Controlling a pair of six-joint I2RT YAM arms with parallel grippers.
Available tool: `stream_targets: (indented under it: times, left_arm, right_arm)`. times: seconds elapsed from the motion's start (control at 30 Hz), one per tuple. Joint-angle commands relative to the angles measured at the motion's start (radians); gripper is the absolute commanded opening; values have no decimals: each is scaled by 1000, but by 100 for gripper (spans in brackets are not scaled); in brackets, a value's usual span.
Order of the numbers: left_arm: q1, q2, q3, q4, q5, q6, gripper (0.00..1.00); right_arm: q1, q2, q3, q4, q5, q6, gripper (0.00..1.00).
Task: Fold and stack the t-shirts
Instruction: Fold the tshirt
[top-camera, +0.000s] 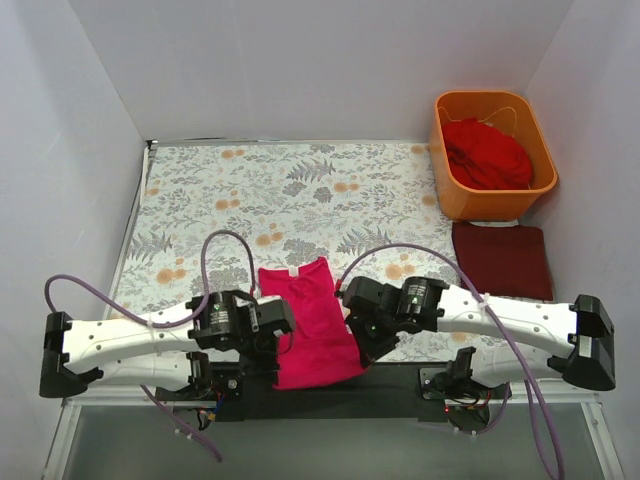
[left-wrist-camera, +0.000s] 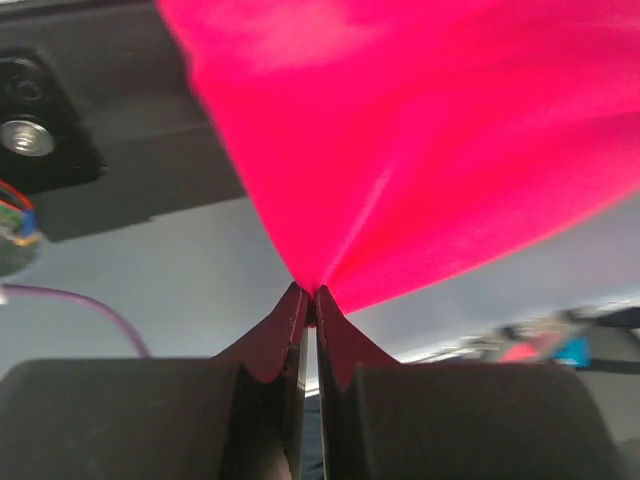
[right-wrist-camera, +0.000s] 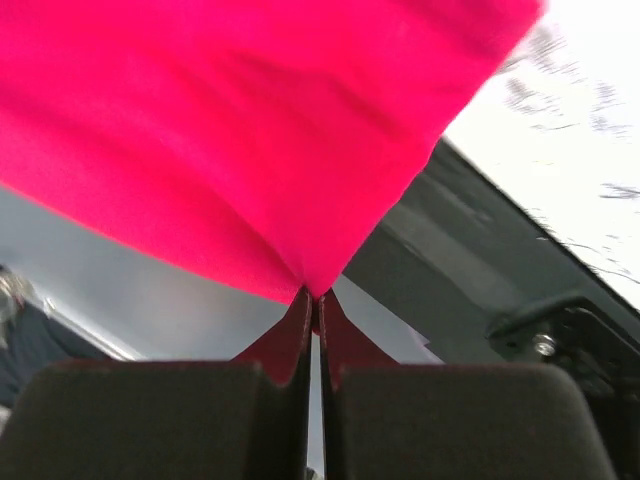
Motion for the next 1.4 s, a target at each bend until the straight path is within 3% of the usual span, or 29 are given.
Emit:
stream_targets:
  times: [0.0,0.1,0.2,0.53,1.07,1.37]
  left_arm:
    - [143,-10,158,-124,-80,-107,0]
    - [372,14,174,-109,-80,88,0]
    - [461,63,177,-83,-109,170,0]
    - [675,105,165,80,-94,317,0]
    - [1037,217,88,348,-51,486,0]
    - [1091,339,7,497,-36,511,0]
  right_arm:
    - [-75,-5,159,-157,173,-15,1]
    - [-184,18,215,-159,177,-113,1]
    - [-261,61,282,-157,179,-175,1]
    - [-370,289,481,-154,147,-368,1]
    - [-562,682,920,-154,-53,-574,1]
    - [-593,857,939,-47,-68,-600,1]
